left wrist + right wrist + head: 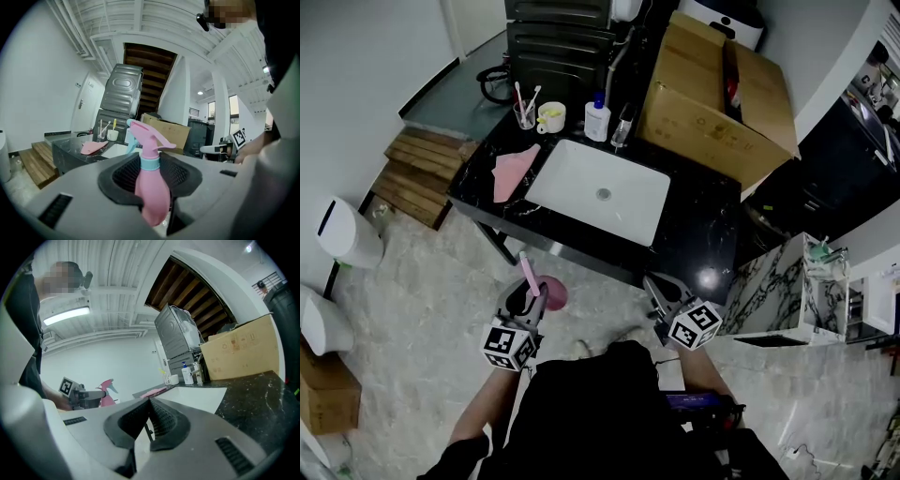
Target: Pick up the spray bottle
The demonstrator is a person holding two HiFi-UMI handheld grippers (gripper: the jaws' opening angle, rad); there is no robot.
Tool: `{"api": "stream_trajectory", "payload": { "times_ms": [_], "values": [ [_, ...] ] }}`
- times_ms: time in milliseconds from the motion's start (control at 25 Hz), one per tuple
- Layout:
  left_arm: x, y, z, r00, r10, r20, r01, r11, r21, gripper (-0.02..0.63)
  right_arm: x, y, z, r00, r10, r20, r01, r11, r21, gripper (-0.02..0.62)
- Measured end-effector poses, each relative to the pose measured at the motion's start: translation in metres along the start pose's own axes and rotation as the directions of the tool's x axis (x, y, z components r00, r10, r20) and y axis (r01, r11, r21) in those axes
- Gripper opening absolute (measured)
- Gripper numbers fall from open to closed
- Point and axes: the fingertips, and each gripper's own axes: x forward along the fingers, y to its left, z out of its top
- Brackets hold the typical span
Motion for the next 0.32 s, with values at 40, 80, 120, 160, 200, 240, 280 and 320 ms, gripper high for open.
{"api": "stream_trajectory", "payload": {
  "times_ms": [40, 80, 120, 160, 200, 240, 280, 320],
  "values": [
    [0.001, -0.002, -0.001, 1.000, -0.007, 0.001, 0.007, 1.000, -0.002, 0.137, -0.001, 0.000, 0.000, 1.000, -0.003, 0.001, 0.003, 1.000, -0.001, 0.026],
    [0.002, -0.004, -0.002, 1.000, -0.012, 0.001, 0.012, 1.000, -0.003, 0.137, -0.001, 0.000, -0.001, 1.000, -0.005, 0.001, 0.005, 1.000, -0.002, 0.026],
    [0.003, -0.005, -0.003, 1.000, -0.016, 0.000, 0.016, 1.000, -0.003, 0.137, -0.002, 0.001, -0.002, 1.000, -0.006, 0.001, 0.006, 1.000, -0.003, 0.026],
    [0.003, -0.006, -0.004, 1.000, -0.019, -0.002, 0.019, 1.000, 0.000, 0.137, -0.003, 0.001, -0.002, 1.000, -0.008, 0.001, 0.008, 1.000, -0.002, 0.026],
    [0.004, -0.007, -0.006, 1.000, -0.022, -0.005, 0.022, 1.000, 0.003, 0.137, -0.005, 0.000, -0.003, 1.000, -0.010, 0.000, 0.010, 1.000, -0.001, 0.026],
    [0.004, -0.008, -0.007, 1.000, -0.024, -0.008, 0.024, 1.000, 0.006, 0.137, -0.007, -0.001, -0.004, 1.000, -0.014, -0.001, 0.014, 1.000, 0.001, 0.026],
    [0.005, -0.010, -0.009, 1.000, -0.027, -0.010, 0.027, 1.000, 0.010, 0.137, -0.009, -0.002, -0.005, 1.000, -0.019, -0.002, 0.019, 1.000, 0.003, 0.026],
    [0.005, -0.011, -0.010, 0.999, -0.030, -0.013, 0.030, 0.999, 0.012, 0.137, -0.011, -0.004, -0.006, 1.000, -0.023, -0.003, 0.023, 1.000, 0.005, 0.026]
  ]
}}
